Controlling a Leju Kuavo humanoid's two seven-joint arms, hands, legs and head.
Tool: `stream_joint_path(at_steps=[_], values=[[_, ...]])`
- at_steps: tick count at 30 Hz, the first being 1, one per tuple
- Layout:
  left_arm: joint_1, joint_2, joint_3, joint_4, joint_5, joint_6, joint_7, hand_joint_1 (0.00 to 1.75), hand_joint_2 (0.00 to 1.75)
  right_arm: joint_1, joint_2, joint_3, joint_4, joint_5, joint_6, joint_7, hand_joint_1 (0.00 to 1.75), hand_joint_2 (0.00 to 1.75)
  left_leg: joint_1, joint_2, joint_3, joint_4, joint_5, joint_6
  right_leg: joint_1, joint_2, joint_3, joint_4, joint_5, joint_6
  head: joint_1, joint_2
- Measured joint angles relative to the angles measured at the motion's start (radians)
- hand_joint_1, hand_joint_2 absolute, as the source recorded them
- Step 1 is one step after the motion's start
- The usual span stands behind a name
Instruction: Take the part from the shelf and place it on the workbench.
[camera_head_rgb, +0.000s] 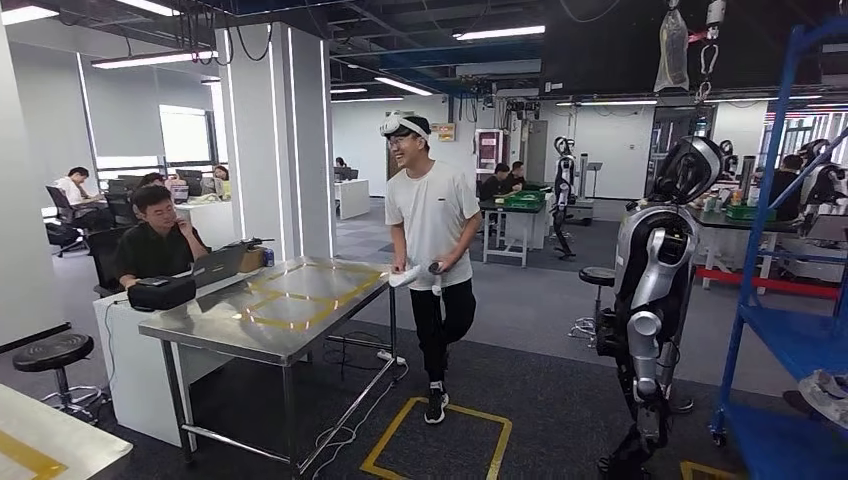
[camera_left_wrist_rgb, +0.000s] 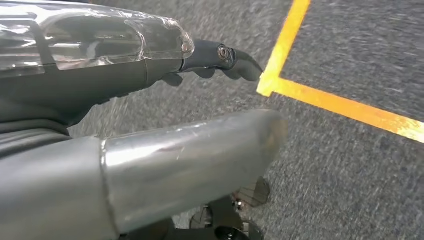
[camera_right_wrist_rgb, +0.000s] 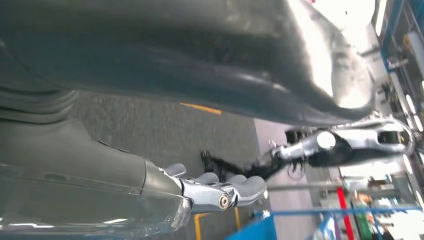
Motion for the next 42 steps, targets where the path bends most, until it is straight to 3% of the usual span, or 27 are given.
stream_joint_path(at_steps=[2, 4, 5, 6, 7, 8, 10, 12, 14, 16, 18, 20, 21, 22, 24, 26, 27, 28, 30, 32, 34, 36, 37, 38, 40, 42], values=[[0.000, 0.000, -0.001, 0.000, -0.004, -0.002, 0.004, 0.00, 0.00, -0.007, 0.002, 0.000, 0.004, 0.002, 0.000, 0.000, 0.00, 0.00, -0.001, 0.040, 0.010, -0.011, 0.000, 0.004, 0.001, -0.075, -0.051, 0.099, -0.053, 0.008, 0.001, 0.000], [0.001, 0.001, -0.003, 0.000, -0.006, -0.004, 0.011, 0.00, 0.00, -0.009, 0.004, 0.001, 0.010, 0.002, -0.001, 0.000, 0.00, 0.00, -0.004, 0.078, 0.011, -0.010, -0.005, 0.004, -0.002, -0.105, -0.121, 0.225, -0.105, 0.017, 0.001, 0.000], [0.001, 0.002, -0.004, 0.000, -0.006, -0.006, 0.014, 0.00, 0.00, -0.008, 0.005, 0.001, 0.013, 0.002, -0.001, 0.000, 0.00, 0.00, -0.004, 0.096, 0.012, -0.010, -0.009, 0.003, -0.004, -0.110, -0.140, 0.258, -0.109, 0.021, 0.000, 0.000], [0.001, 0.003, -0.005, 0.000, -0.007, -0.008, 0.016, 0.00, 0.00, -0.007, 0.006, 0.001, 0.017, 0.003, -0.001, 0.000, 0.00, 0.00, -0.004, 0.113, 0.014, -0.010, -0.012, 0.001, -0.006, -0.113, -0.140, 0.255, -0.095, 0.023, 0.000, 0.000], [0.000, 0.003, -0.006, 0.000, -0.009, -0.010, 0.017, 0.00, 0.00, -0.006, 0.007, 0.001, 0.020, 0.004, -0.002, 0.000, 0.00, 0.00, -0.004, 0.127, 0.018, -0.010, -0.016, -0.002, -0.007, -0.117, -0.119, 0.214, -0.065, 0.024, 0.000, 0.000], [-0.002, 0.003, -0.006, 0.000, -0.010, -0.012, 0.018, 0.00, 0.00, -0.006, 0.008, 0.001, 0.023, 0.006, -0.002, 0.000, 0.00, 0.00, -0.003, 0.140, 0.024, -0.010, -0.020, -0.006, -0.009, -0.129, -0.079, 0.143, -0.026, 0.024, 0.000, 0.000], [-0.006, 0.003, -0.007, 0.000, -0.013, -0.014, 0.017, 0.00, 0.00, -0.007, 0.010, 0.001, 0.028, 0.008, -0.002, 0.000, 0.00, 0.00, -0.006, 0.157, 0.034, -0.010, -0.028, -0.014, -0.005, -0.160, -0.007, 0.015, 0.015, 0.016, -0.001, 0.000], [-0.008, 0.004, -0.008, 0.000, -0.015, -0.015, 0.016, 0.00, 0.00, -0.009, 0.011, 0.001, 0.033, 0.008, -0.002, 0.000, 0.00, 0.00, -0.009, 0.169, 0.040, -0.009, -0.034, -0.023, 0.003, -0.171, 0.016, -0.023, 0.012, 0.000, -0.001, 0.000], [-0.009, 0.004, -0.012, 0.000, -0.015, -0.015, 0.014, 0.00, 0.00, -0.008, 0.013, 0.001, 0.037, 0.008, -0.002, 0.000, 0.00, 0.00, -0.007, 0.179, 0.045, -0.009, -0.039, -0.032, 0.005, -0.154, 0.016, -0.023, 0.011, -0.014, -0.001, 0.000], [-0.011, 0.004, -0.016, 0.000, -0.015, -0.015, 0.014, 0.00, 0.00, -0.009, 0.015, 0.001, 0.039, 0.008, -0.002, 0.000, 0.00, 0.00, -0.002, 0.133, 0.039, 0.017, -0.063, -0.042, 0.003, -0.138, 0.021, -0.029, 0.013, -0.025, -0.001, 0.000], [-0.011, 0.004, -0.019, -0.001, -0.016, -0.015, 0.013, 0.00, 0.00, -0.012, 0.016, 0.001, 0.039, 0.007, -0.002, 0.000, 0.00, 0.00, 0.001, 0.065, -0.013, 0.127, -0.123, -0.045, 0.002, -0.122, 0.025, -0.032, 0.014, -0.034, -0.002, 0.000], [-0.007, 0.004, -0.023, -0.001, -0.018, -0.015, 0.014, 0.00, 0.00, -0.014, 0.017, 0.002, 0.042, 0.003, -0.001, 0.000, 0.00, 0.00, 0.000, 0.049, -0.095, 0.273, -0.176, -0.042, 0.006, -0.099, 0.025, -0.031, 0.013, -0.041, -0.002, 0.000], [-0.005, 0.004, -0.024, 0.000, -0.019, -0.015, 0.016, 0.00, 0.00, -0.014, 0.018, 0.001, 0.044, 0.000, -0.001, 0.000, 0.00, 0.00, -0.001, 0.050, -0.123, 0.313, -0.178, -0.040, 0.009, -0.086, 0.026, -0.030, 0.012, -0.043, -0.002, 0.000], [-0.004, 0.004, -0.025, 0.000, -0.021, -0.015, 0.018, 0.00, 0.00, -0.014, 0.019, 0.001, 0.047, -0.004, -0.001, 0.000, 0.00, 0.00, -0.001, 0.050, -0.136, 0.319, -0.161, -0.036, 0.011, -0.071, 0.027, -0.029, 0.011, -0.044, -0.002, 0.000], [-0.003, 0.004, -0.025, 0.000, -0.026, -0.016, 0.021, 0.00, 0.00, -0.014, 0.020, 0.001, 0.050, -0.009, -0.001, 0.000, 0.00, 0.00, -0.002, 0.026, -0.105, 0.215, -0.074, -0.024, 0.014, -0.042, 0.033, -0.027, 0.007, -0.045, -0.002, 0.000], [-0.004, 0.005, -0.027, 0.000, -0.028, -0.016, 0.025, 0.00, 0.00, -0.014, 0.020, 0.001, 0.053, -0.015, 0.000, 0.000, 0.00, 0.00, 0.000, -0.039, -0.053, 0.083, -0.006, -0.013, 0.013, -0.015, 0.037, -0.024, 0.001, -0.041, -0.002, 0.000], [-0.004, 0.006, -0.028, 0.000, -0.029, -0.016, 0.026, 0.00, 0.00, -0.014, 0.020, 0.000, 0.055, -0.017, 0.001, 0.000, 0.00, 0.00, 0.000, -0.062, -0.036, 0.045, 0.004, -0.010, 0.010, -0.001, 0.034, -0.022, 0.000, -0.036, -0.002, 0.000], [-0.004, 0.006, -0.030, 0.000, -0.029, -0.016, 0.027, 0.00, 0.00, -0.013, 0.020, 0.000, 0.056, -0.019, 0.002, 0.000, 0.00, 0.00, 0.000, -0.068, -0.028, 0.030, 0.001, -0.009, 0.006, 0.013, 0.030, -0.022, 0.000, -0.029, -0.002, 0.000], [-0.005, 0.006, -0.031, 0.000, -0.029, -0.017, 0.029, 0.00, 0.00, -0.012, 0.020, 0.000, 0.058, -0.020, 0.003, 0.000, 0.00, 0.00, -0.002, -0.036, -0.017, 0.014, -0.001, -0.005, 0.002, 0.034, 0.022, -0.022, 0.000, -0.017, -0.002, 0.000], [-0.005, 0.007, -0.032, 0.000, -0.029, -0.017, 0.030, 0.00, 0.00, -0.013, 0.019, -0.001, 0.058, -0.020, 0.003, 0.000, 0.00, 0.00, -0.001, 0.002, -0.006, -0.001, 0.002, 0.003, 0.005, -0.011, 0.002, 0.015, -0.026, -0.007, 0.000, 0.000], [-0.003, 0.008, -0.032, 0.000, -0.030, -0.017, 0.030, 0.00, 0.00, -0.018, 0.020, -0.002, 0.061, -0.021, 0.003, 0.000, 0.00, 0.00, -0.003, 0.043, 0.001, -0.007, -0.001, 0.008, 0.005, -0.081, -0.056, 0.129, -0.086, 0.003, 0.000, 0.000], [-0.001, 0.008, -0.036, 0.000, -0.031, -0.018, 0.030, 0.00, 0.00, -0.018, 0.020, -0.001, 0.067, -0.022, 0.003, 0.000, 0.00, 0.00, -0.006, 0.083, 0.004, -0.007, -0.008, 0.008, 0.000, -0.105, -0.117, 0.239, -0.124, 0.013, 0.000, 0.000], [-0.001, 0.008, -0.039, 0.000, -0.032, -0.018, 0.030, 0.00, 0.00, -0.016, 0.020, -0.001, 0.070, -0.022, 0.003, 0.000, 0.00, 0.00, -0.006, 0.100, 0.006, -0.007, -0.011, 0.007, -0.002, -0.110, -0.125, 0.251, -0.117, 0.016, 0.000, 0.000], [-0.002, 0.008, -0.042, 0.000, -0.033, -0.018, 0.030, 0.00, 0.00, -0.014, 0.020, -0.002, 0.072, -0.023, 0.003, 0.000, 0.00, 0.00, -0.006, 0.116, 0.009, -0.007, -0.015, 0.005, -0.004, -0.115, -0.112, 0.222, -0.091, 0.017, 0.000, 0.000], [-0.005, 0.007, -0.046, 0.000, -0.035, -0.018, 0.030, 0.00, 0.00, -0.013, 0.020, -0.003, 0.076, -0.026, 0.004, 0.000, 0.00, 0.00, -0.007, 0.142, 0.019, -0.007, -0.023, -0.002, -0.004, -0.146, -0.043, 0.088, -0.023, 0.015, 0.000, 0.000], [-0.007, 0.005, -0.049, 0.000, -0.038, -0.018, 0.030, 0.00, 0.00, -0.012, 0.020, -0.007, 0.080, -0.036, 0.006, 0.000, 0.00, 0.00, -0.011, 0.161, 0.027, -0.005, -0.031, -0.011, 0.002, -0.175, 0.012, -0.012, 0.007, 0.005, -0.001, 0.000]])
